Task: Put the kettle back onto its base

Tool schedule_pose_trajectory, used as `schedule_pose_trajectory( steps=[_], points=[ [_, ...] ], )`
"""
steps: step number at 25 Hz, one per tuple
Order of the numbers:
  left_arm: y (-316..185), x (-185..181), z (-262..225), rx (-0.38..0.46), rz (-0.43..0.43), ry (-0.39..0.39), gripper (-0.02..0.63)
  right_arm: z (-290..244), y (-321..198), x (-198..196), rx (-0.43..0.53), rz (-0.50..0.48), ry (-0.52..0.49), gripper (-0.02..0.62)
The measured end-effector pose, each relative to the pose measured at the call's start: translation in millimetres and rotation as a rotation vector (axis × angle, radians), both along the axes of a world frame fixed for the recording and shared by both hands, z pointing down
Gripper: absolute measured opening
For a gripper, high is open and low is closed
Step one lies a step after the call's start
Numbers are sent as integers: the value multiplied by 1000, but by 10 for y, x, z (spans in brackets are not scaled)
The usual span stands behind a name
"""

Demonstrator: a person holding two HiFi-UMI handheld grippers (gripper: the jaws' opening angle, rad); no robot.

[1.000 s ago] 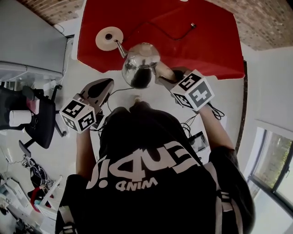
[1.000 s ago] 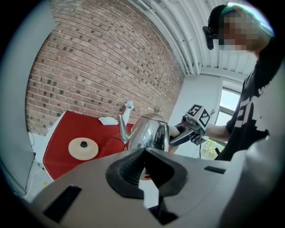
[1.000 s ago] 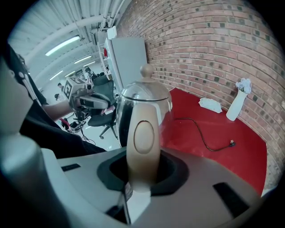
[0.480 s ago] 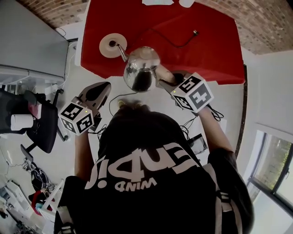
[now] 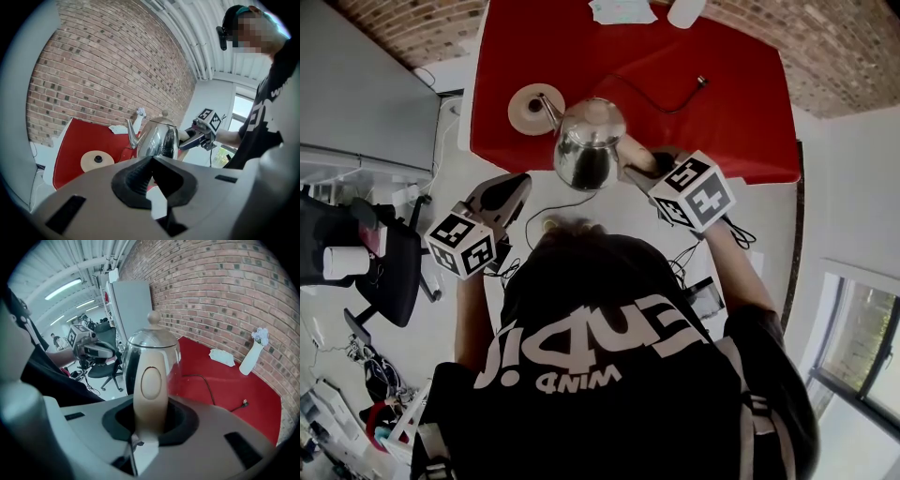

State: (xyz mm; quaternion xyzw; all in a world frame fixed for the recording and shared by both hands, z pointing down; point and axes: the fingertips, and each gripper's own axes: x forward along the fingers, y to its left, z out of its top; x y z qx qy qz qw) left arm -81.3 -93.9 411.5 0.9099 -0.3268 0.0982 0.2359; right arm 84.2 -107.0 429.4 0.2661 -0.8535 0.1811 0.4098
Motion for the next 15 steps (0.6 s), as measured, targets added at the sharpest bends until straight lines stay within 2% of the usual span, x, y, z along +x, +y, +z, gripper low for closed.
schedule_pose_trajectory(
  steps=[15],
  points=[
    [-422, -248, 110, -15, -7, 6, 9, -39, -787, -459, 55, 13, -21, 87]
  ],
)
